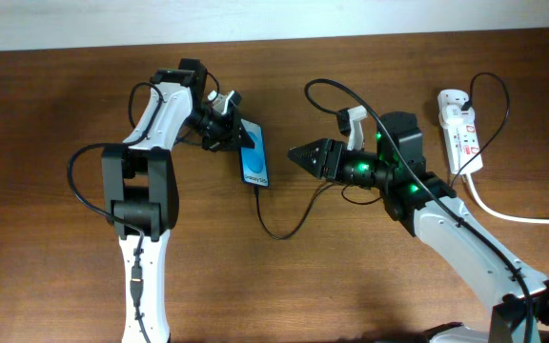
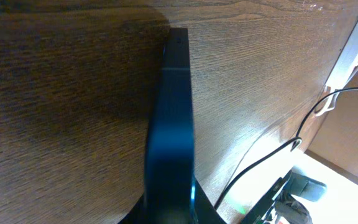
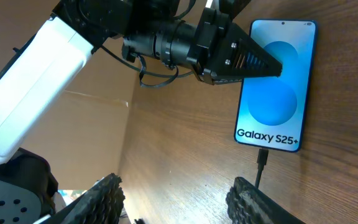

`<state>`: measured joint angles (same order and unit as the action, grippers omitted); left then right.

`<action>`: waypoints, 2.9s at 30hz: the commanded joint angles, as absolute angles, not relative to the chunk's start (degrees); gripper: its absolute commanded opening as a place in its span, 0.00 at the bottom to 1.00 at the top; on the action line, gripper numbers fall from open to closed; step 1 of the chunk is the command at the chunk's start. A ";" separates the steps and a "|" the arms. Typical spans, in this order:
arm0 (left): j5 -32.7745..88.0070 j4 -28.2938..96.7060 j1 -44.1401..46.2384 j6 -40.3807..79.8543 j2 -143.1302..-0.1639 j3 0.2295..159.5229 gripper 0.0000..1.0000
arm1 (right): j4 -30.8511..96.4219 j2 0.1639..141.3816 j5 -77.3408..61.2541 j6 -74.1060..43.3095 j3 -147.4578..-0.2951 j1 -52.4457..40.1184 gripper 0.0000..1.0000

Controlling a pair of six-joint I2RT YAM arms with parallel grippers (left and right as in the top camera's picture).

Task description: Plug charger to phone and switch on socket

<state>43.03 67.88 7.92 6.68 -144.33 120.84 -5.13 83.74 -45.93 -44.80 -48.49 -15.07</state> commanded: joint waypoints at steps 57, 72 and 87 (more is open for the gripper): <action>12.16 81.97 8.10 8.12 -116.55 146.41 0.99 | 60.20 83.74 -17.74 -10.94 -96.71 24.51 1.00; 12.16 82.00 8.10 8.12 -116.55 146.41 0.99 | 46.54 104.44 -24.60 -13.98 -96.71 46.85 0.99; 12.16 81.97 8.10 8.12 -116.55 146.41 0.99 | 40.91 119.39 -21.78 -10.57 -96.66 38.52 0.99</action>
<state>12.56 82.06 8.49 8.23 -117.12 145.84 40.88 119.13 -22.33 -10.70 -95.79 38.89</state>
